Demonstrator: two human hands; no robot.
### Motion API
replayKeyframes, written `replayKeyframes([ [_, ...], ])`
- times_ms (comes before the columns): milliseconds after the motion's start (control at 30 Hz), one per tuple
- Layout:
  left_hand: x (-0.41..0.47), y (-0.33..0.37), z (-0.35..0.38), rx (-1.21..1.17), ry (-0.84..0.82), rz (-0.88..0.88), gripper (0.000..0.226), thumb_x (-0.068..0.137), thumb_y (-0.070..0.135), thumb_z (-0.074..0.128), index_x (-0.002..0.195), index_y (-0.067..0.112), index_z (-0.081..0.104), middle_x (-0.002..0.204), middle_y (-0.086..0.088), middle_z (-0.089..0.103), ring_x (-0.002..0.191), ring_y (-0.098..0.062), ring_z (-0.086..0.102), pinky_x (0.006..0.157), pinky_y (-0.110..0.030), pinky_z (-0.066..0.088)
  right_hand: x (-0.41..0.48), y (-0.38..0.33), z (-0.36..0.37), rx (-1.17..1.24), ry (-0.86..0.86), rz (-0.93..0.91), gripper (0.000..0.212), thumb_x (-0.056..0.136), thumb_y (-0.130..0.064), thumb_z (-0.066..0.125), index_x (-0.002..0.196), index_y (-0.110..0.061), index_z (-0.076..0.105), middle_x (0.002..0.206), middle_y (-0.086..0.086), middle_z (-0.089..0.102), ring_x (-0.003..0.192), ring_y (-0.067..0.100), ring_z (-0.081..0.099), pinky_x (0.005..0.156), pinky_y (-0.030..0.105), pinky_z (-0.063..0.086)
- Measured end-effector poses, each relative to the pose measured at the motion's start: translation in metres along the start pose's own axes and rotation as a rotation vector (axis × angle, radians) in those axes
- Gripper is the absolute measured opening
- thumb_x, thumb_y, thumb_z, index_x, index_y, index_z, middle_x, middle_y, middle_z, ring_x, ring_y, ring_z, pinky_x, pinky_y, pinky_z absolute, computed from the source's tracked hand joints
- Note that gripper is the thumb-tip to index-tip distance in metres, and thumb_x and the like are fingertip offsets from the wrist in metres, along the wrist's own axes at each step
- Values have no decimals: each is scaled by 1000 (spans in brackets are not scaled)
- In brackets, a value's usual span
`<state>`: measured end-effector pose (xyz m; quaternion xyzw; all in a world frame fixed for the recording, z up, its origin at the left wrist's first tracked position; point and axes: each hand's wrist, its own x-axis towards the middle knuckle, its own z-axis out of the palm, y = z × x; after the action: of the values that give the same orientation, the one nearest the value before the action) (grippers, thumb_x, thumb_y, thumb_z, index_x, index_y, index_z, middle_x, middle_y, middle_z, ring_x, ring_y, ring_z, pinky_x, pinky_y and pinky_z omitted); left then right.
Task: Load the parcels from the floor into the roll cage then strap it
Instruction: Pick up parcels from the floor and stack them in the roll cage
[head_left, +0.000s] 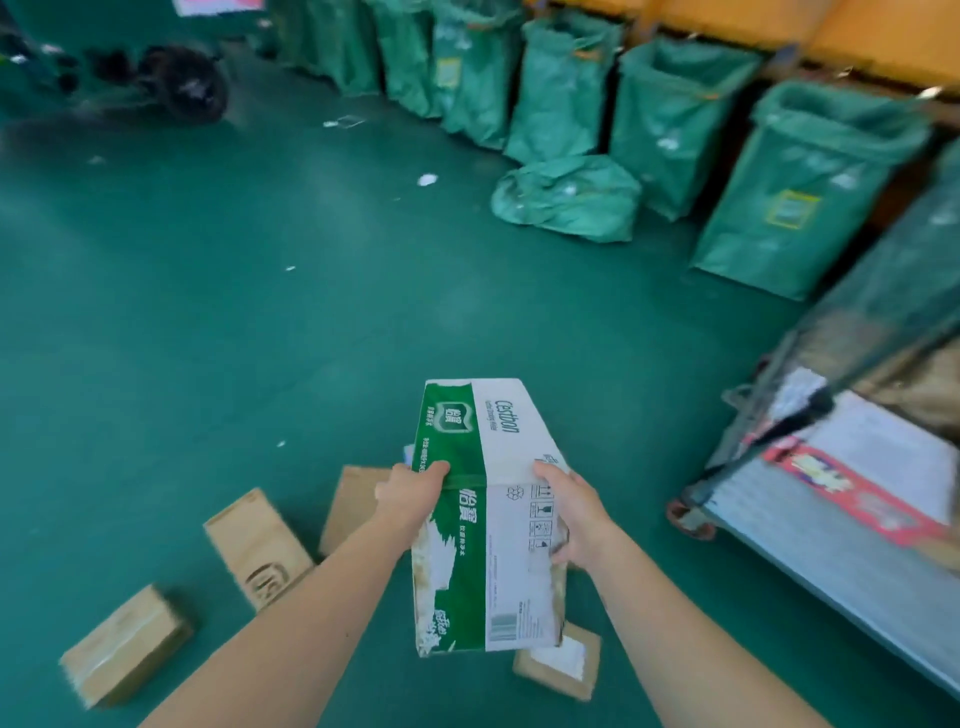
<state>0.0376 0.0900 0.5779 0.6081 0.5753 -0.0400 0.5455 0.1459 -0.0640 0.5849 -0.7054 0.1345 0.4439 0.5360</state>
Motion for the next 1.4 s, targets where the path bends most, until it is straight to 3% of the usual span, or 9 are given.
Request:
replayKeyframes([
  [133, -16, 17, 112, 44, -143, 60, 80, 53, 62, 54, 116, 14, 53, 114, -13, 61, 103, -31, 61, 89, -44, 54, -24, 12, -121, 114, 94, 0, 20, 98, -33, 58, 113, -20, 57, 97, 6, 74, 75, 22, 65, 56, 33, 44],
  [300, -128, 57, 234, 197, -275, 235, 39, 88, 46, 60, 104, 11, 55, 107, -12, 65, 100, -30, 63, 90, -34, 52, -54, 43, -268, 273, 234, -45, 30, 95, -33, 60, 120, -16, 59, 103, 10, 75, 83, 27, 67, 61, 36, 44],
  [467, -173, 67, 374, 381, -407, 301, 81, 64, 59, 54, 128, 9, 49, 120, -16, 57, 98, -32, 62, 88, -41, 54, -91, 81, -396, 456, 411, -77, 34, 92, -35, 62, 122, -19, 59, 109, 10, 74, 92, 30, 67, 71, 41, 47],
  [633, -253, 72, 477, 445, -625, 393, 67, 76, 53, 60, 127, 11, 46, 124, -15, 52, 104, -33, 59, 90, -44, 54, -139, 115, -494, 623, 587, -84, 40, 93, -33, 63, 127, -18, 50, 124, 11, 63, 104, 32, 57, 83, 49, 38],
  [767, -249, 64, 579, 517, -764, 404, 78, 49, 62, 60, 109, 13, 59, 108, -13, 66, 91, -33, 68, 81, -47, 58, -159, 132, -556, 694, 732, -91, 35, 94, -28, 64, 123, -13, 52, 101, 8, 64, 76, 23, 56, 80, 43, 45],
  [933, -317, 98, 623, 575, -846, 448, 27, 87, 40, 61, 94, 15, 62, 99, -11, 70, 93, -29, 68, 86, -38, 56, -145, 132, -627, 753, 903, -146, 41, 88, -24, 72, 118, -3, 54, 112, 15, 67, 95, 29, 64, 73, 36, 47],
  [1100, -324, 140, 706, 622, -932, 522, 21, 98, 32, 54, 104, 14, 63, 97, -4, 69, 78, -15, 63, 59, -24, 45, -118, 105, -698, 801, 959, -163, 42, 87, -24, 74, 119, -4, 55, 112, 14, 69, 87, 26, 64, 63, 34, 44],
  [1300, -329, 201, 794, 627, -943, 547, 20, 99, 30, 54, 92, 12, 59, 84, -3, 65, 74, -18, 62, 65, -26, 48, -87, 64, -772, 759, 1003, -183, 55, 85, -23, 75, 126, -3, 44, 114, 8, 54, 116, 32, 53, 103, 56, 39],
  [1400, -331, 218, 825, 653, -918, 505, 24, 96, 34, 57, 83, 13, 55, 91, -9, 69, 85, -26, 67, 84, -37, 56, -74, 54, -804, 688, 1036, -181, 49, 86, -14, 72, 128, -5, 48, 122, 10, 53, 109, 26, 48, 100, 52, 41],
])
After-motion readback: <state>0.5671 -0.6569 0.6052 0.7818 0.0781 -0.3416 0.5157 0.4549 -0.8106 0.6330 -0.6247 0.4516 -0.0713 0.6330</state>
